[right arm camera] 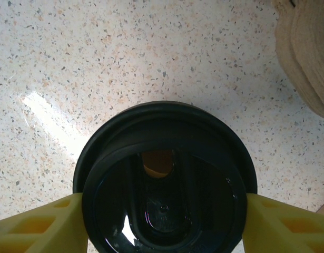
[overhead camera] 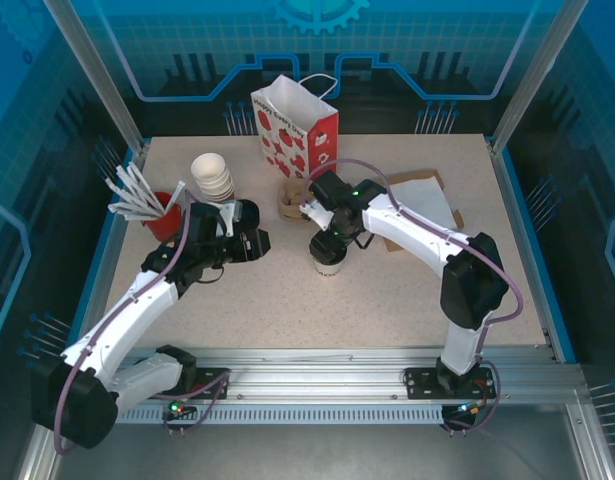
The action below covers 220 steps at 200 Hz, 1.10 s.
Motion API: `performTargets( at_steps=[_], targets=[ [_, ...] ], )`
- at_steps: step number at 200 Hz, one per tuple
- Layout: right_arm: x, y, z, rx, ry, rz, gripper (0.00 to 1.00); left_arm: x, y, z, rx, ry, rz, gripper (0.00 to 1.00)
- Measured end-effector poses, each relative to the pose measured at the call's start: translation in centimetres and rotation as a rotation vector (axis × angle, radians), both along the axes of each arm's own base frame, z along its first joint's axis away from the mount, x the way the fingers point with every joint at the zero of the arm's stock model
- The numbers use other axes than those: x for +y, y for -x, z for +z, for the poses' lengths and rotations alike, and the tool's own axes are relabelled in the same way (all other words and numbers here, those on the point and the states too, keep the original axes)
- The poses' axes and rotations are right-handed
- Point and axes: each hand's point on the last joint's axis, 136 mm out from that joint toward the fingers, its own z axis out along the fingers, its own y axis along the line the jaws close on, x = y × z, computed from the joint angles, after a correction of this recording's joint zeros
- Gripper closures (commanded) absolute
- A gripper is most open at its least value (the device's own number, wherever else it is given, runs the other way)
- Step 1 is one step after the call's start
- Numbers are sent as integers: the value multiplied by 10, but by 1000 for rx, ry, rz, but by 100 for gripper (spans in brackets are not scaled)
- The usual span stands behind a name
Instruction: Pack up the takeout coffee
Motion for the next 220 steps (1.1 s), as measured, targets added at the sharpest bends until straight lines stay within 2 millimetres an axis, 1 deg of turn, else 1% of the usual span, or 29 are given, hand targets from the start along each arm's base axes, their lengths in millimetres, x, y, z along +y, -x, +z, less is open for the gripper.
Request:
performTargets(
  at_steps=[34,58,73,87,112,147,171,184,220],
  targets=[
    [-1,2,-5,-7,-7,-1,35,-3,6,-11,24,-3,-10,27],
    [0,2,-5,-18,-17,-2,35,-4,8,-17,43,0,-8,27],
    [1,3,-2,-23,-23,-2,35,-5,7,-17,43,4,-7,27],
    [3,1,5,-38,-35,-1,34,-6,7,-17,43,5,-9,27],
    [6,3,7,-38,-38,2,33,-8,8,-17,42,5,-15,27],
    [21,11,6,-32,-37,37,31,-9,9,-17,42,5,-18,27],
    [26,15,7,-28,-36,51,28,-9,9,-17,42,4,-20,27],
    [27,17,7,-23,-34,54,24,-9,9,-17,42,4,-20,27],
    [25,28,5,15,-15,65,18,-10,8,-16,37,6,-20,27]
  ],
)
